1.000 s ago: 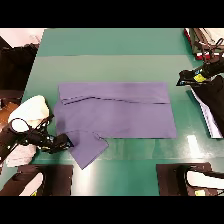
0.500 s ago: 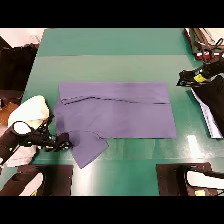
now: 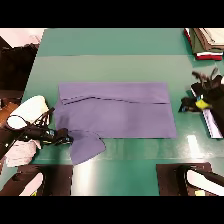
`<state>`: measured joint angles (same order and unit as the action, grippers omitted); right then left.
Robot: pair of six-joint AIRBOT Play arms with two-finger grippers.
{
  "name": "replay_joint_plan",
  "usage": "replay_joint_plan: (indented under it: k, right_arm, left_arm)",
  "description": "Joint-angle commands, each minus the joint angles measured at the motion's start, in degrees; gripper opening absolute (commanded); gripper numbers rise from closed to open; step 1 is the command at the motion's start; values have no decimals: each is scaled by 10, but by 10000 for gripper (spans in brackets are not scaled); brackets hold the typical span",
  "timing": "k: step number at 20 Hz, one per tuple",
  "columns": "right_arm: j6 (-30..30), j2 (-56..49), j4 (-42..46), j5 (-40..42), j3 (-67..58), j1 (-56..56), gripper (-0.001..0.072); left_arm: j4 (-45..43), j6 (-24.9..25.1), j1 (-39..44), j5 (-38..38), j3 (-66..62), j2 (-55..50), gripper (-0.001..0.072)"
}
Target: Fold the shirts.
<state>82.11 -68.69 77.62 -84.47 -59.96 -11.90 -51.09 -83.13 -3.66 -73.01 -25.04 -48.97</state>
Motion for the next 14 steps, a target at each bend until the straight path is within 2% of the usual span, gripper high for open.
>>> replay_joint_plan:
  k: [1,6,9,10,11,12,14]
  right_arm:
    - [-43,49,-3,7,137,-61,445]
    - [-81,48,-91,57,236,-123,430]
    - [-81,48,-90,72,259,-112,420]
    - [-81,49,-90,81,263,-105,378]
    - [-81,48,-90,88,266,-99,377]
    - [-81,49,-90,93,264,-92,347]
    - [-82,49,-89,95,253,-84,147]
  left_arm:
    - [3,11,0,-10,-22,0,23]
    - [3,11,0,-15,-22,0,23]
    - [3,14,0,-16,-22,0,23]
    - [3,17,0,-16,-22,0,23]
    - [3,17,0,-16,-22,0,23]
    - [3,17,0,-18,-22,0,23]
    - [3,22,0,-24,-22,0,23]
